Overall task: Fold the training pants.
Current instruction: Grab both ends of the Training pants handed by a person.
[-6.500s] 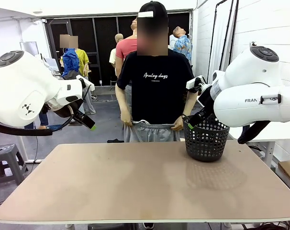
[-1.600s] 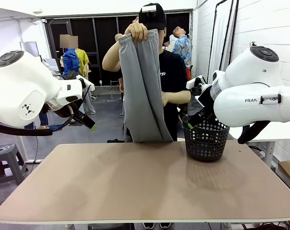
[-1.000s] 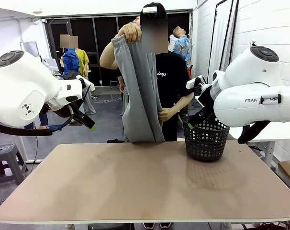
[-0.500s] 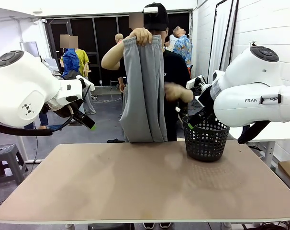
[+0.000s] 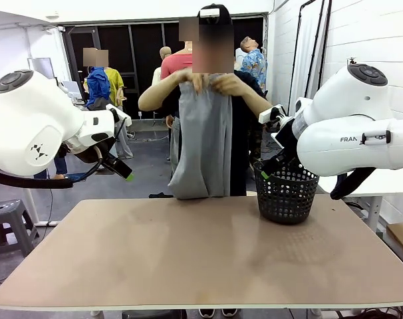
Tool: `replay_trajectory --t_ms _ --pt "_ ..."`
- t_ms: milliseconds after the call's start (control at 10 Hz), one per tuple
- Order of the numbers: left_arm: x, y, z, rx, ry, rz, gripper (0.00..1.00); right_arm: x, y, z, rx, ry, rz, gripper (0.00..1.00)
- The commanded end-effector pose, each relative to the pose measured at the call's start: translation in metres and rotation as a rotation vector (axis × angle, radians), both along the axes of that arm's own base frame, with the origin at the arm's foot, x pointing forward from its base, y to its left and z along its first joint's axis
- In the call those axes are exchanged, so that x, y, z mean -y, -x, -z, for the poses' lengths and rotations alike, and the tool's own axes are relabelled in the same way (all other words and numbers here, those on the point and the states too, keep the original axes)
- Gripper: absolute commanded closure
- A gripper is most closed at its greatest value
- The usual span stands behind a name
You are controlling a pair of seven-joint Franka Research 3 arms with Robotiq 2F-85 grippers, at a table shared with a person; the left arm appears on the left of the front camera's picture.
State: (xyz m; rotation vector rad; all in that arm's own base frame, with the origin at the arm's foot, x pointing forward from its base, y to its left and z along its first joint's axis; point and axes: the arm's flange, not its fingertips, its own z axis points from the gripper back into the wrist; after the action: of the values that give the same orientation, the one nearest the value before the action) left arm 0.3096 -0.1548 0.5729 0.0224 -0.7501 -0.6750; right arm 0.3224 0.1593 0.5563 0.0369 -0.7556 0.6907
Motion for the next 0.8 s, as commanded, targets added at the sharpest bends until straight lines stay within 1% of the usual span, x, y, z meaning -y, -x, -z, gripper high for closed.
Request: replay_trajectory --t_ms 0,700 --pt "0.0003 0.0001 0.0001 0.000 0.000 0.001 0.00 -0.0002 -0.0005 0.0009 -0.003 0.000 -0.001 0.00" --pt "0.0003 0.0001 0.0001 0.000 0.000 0.001 0.00 -0.0002 -0.0005 0.0009 -0.003 0.000 -0.001 0.00"
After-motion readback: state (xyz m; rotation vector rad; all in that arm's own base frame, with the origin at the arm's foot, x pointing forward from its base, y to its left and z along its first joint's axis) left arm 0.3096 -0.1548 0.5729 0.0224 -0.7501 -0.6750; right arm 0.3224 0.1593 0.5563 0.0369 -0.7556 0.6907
